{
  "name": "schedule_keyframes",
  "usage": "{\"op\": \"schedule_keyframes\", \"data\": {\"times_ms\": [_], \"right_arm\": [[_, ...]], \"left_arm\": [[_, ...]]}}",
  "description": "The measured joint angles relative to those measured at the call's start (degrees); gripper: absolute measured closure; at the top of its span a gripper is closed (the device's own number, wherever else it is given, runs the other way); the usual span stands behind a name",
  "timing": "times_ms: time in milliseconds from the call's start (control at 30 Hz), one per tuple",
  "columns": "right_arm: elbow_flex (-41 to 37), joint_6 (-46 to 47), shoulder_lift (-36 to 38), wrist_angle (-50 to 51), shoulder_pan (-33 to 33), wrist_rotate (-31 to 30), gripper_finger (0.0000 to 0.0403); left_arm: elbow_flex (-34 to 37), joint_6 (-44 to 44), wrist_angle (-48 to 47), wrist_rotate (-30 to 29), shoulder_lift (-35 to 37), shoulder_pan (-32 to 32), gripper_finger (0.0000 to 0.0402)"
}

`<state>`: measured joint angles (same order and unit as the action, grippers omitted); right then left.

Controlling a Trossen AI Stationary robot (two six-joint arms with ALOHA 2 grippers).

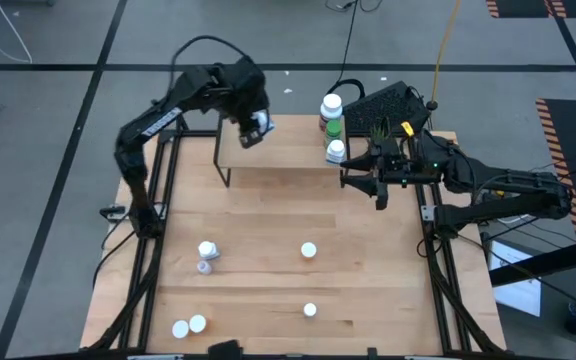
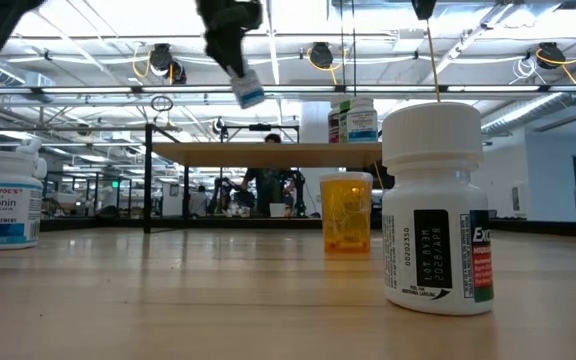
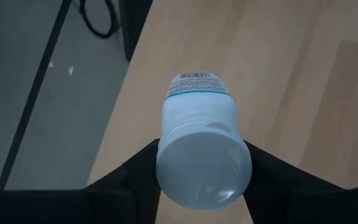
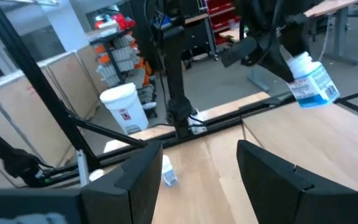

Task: Pick and place medicine bottles onto shelf by color
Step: Put the top white medicine bottle on the shelf

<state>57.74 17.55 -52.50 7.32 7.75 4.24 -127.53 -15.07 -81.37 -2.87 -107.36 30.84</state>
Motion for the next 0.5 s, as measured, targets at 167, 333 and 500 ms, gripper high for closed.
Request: {"op": "schedule_keyframes", "data": {"times_ms": [167, 333, 500], "right_arm": [[0.0, 0.08, 0.53, 3.6, 0.0, -1.56, 0.0203], [0.0, 1.58, 0.53, 5.22, 0.0, -1.53, 0.0203], [0.0, 1.93, 0.53, 6.02, 0.0, -1.52, 0.0203]], "left_arm": [[-2.78, -1.31, 4.98, 0.26, -5.67, -1.06, 0.0217], [-3.1, -2.26, 6.18, 3.85, -9.01, -1.03, 0.0216], [-3.21, -3.21, 6.29, 4.03, -10.53, -0.83, 0.0216]]}}
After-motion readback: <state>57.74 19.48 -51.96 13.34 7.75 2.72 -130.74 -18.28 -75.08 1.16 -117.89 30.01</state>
